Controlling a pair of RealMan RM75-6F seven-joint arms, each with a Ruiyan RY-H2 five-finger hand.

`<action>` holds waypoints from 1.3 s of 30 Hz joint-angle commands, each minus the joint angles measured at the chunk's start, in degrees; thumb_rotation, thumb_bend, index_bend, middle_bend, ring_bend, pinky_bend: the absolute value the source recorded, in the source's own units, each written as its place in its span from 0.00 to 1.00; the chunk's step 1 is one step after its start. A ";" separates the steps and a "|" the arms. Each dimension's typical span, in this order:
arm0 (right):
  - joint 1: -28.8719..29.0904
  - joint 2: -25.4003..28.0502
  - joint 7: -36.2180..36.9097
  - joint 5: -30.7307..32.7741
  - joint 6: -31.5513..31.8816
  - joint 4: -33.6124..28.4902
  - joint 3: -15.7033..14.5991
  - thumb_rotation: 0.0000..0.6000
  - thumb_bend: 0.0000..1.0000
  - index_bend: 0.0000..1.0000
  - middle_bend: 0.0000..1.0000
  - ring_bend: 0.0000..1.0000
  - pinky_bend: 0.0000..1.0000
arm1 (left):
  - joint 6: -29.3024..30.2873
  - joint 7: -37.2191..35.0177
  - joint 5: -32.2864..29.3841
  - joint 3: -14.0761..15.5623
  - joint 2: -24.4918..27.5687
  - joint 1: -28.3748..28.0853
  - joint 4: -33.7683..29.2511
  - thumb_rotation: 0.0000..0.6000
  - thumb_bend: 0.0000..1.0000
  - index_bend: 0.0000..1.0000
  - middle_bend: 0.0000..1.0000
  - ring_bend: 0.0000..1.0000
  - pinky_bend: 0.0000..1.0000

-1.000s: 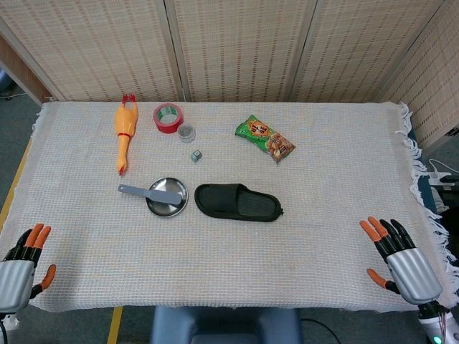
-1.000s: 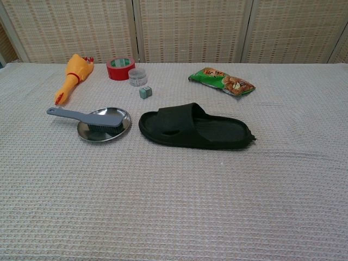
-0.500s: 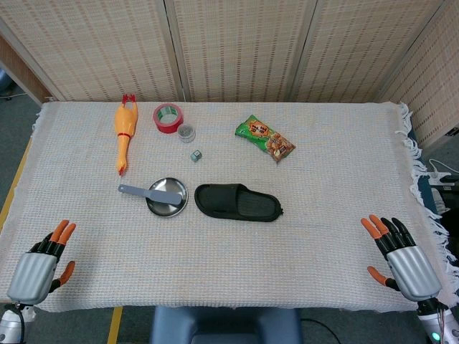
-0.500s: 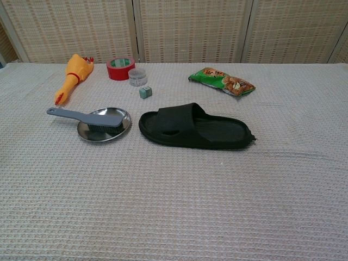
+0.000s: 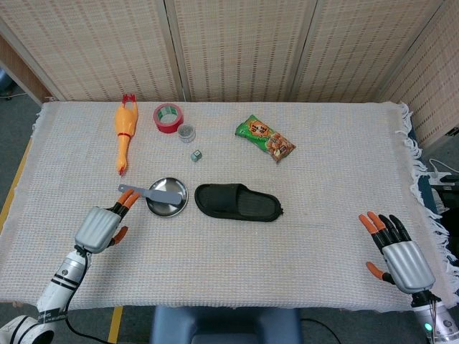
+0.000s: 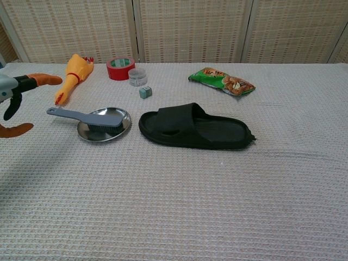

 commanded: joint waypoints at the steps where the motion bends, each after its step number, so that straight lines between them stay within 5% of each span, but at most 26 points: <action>1: 0.22 -0.12 -0.09 1.27 -0.81 0.26 0.49 1.00 0.13 0.00 0.00 0.00 0.00 | -3.52 0.97 -2.79 -2.12 -4.18 -4.09 5.24 1.00 0.42 0.00 0.03 0.65 1.00; 15: 1.53 -0.75 -0.15 3.71 -4.31 1.10 0.79 1.00 0.13 0.00 0.00 0.00 0.00 | -8.71 5.47 -7.63 -2.19 -12.89 -10.98 14.05 1.00 0.41 0.08 0.13 0.71 1.00; 39: 2.12 -0.54 0.67 5.82 -5.64 1.32 1.26 1.00 0.13 0.00 0.00 0.00 0.00 | -11.52 0.20 -8.58 -0.66 -20.37 -17.29 28.00 1.00 0.40 0.25 0.24 0.76 1.00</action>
